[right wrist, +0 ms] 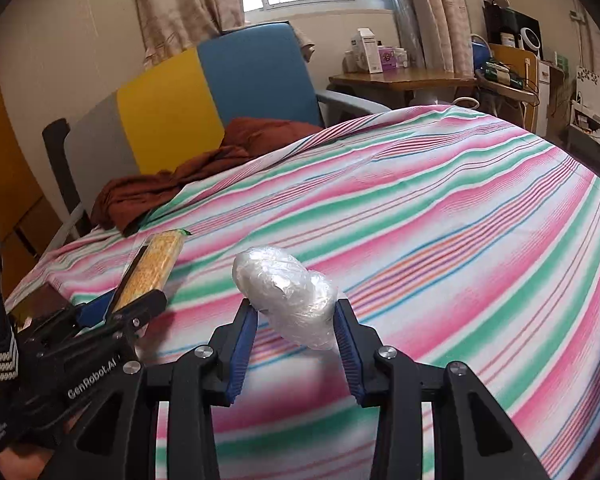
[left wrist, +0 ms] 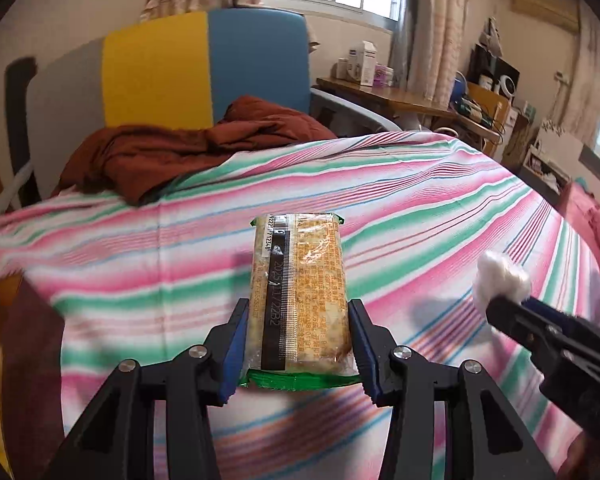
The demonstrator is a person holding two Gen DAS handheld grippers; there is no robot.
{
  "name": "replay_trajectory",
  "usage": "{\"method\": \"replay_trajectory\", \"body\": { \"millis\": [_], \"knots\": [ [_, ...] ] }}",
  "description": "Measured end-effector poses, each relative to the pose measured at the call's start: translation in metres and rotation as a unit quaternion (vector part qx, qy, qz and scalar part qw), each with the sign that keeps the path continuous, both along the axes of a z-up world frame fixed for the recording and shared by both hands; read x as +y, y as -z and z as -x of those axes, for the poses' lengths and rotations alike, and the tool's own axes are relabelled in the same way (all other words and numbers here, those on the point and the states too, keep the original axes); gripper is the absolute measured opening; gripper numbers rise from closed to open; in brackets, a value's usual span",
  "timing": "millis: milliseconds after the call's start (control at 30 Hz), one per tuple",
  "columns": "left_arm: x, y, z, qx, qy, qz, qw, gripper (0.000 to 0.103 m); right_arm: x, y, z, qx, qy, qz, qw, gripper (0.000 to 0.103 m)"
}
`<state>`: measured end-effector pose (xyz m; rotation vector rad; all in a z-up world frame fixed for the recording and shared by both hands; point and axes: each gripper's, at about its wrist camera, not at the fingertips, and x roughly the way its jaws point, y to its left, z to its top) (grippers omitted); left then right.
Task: Organize objects
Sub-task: 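Carry the cracker packet and white bundle over the gold tray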
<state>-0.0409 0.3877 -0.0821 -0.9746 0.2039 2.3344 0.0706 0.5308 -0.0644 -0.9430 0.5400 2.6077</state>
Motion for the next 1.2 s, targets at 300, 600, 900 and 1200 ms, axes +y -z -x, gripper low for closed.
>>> {"method": "replay_trajectory", "body": {
  "millis": [300,600,900,1200],
  "knots": [
    [-0.042,-0.007,-0.035,-0.023,-0.019,-0.027,0.9992,0.048,-0.027,-0.003,-0.027,-0.001,-0.007,0.034,0.999,0.040],
    [-0.089,-0.029,-0.087,-0.013,-0.001,-0.056,0.9983,0.048,-0.063,-0.010,-0.039,-0.001,-0.039,0.038,0.999,0.040],
    [-0.142,-0.056,-0.107,0.001,-0.015,-0.083,0.9964,0.048,-0.117,-0.027,-0.037,0.012,-0.099,0.027,0.995,0.039],
    [-0.198,-0.072,-0.113,0.007,-0.051,-0.105,0.9932,0.048,-0.164,-0.040,-0.032,0.022,-0.159,0.029,0.987,0.039]
  ]
}}
